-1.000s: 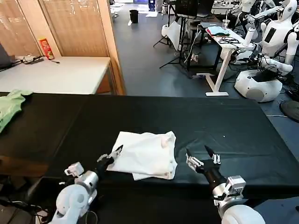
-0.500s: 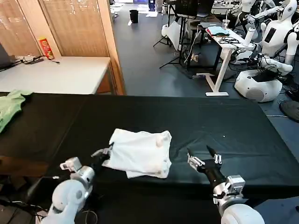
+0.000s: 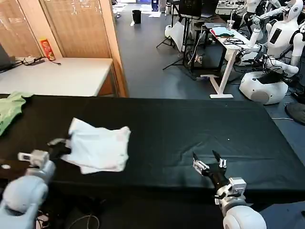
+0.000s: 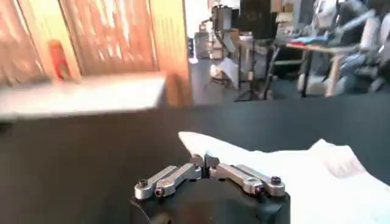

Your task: Fold and organize the clothes.

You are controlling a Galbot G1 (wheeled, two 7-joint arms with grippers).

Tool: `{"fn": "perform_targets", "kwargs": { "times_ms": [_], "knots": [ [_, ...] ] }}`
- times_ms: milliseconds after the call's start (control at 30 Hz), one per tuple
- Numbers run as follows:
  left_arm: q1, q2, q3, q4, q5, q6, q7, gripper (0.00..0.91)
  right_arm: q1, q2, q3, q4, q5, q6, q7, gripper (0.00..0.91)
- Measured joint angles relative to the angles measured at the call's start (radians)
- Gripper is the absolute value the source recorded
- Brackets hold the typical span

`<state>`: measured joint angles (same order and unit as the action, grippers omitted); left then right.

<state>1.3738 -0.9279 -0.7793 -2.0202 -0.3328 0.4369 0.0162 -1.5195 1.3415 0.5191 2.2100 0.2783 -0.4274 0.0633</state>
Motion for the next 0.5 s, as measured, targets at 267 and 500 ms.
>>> {"fn": "perform_targets", "kwargs": {
  "times_ms": [267, 500],
  "knots": [
    [-0.009, 0.067, -0.007, -0.115, 0.03, 0.008, -0.035, 0.0, -0.006, 0.011, -0.006, -0.007, -0.011, 0.0, -0.001, 0.878],
    [-0.032, -0.04, 0.183, -0.135, -0.075, 0.027, -0.095, 0.0, -0.024, 0.011, 0.01, -0.001, -0.009, 0.001, -0.005, 0.878]
  ]
}}
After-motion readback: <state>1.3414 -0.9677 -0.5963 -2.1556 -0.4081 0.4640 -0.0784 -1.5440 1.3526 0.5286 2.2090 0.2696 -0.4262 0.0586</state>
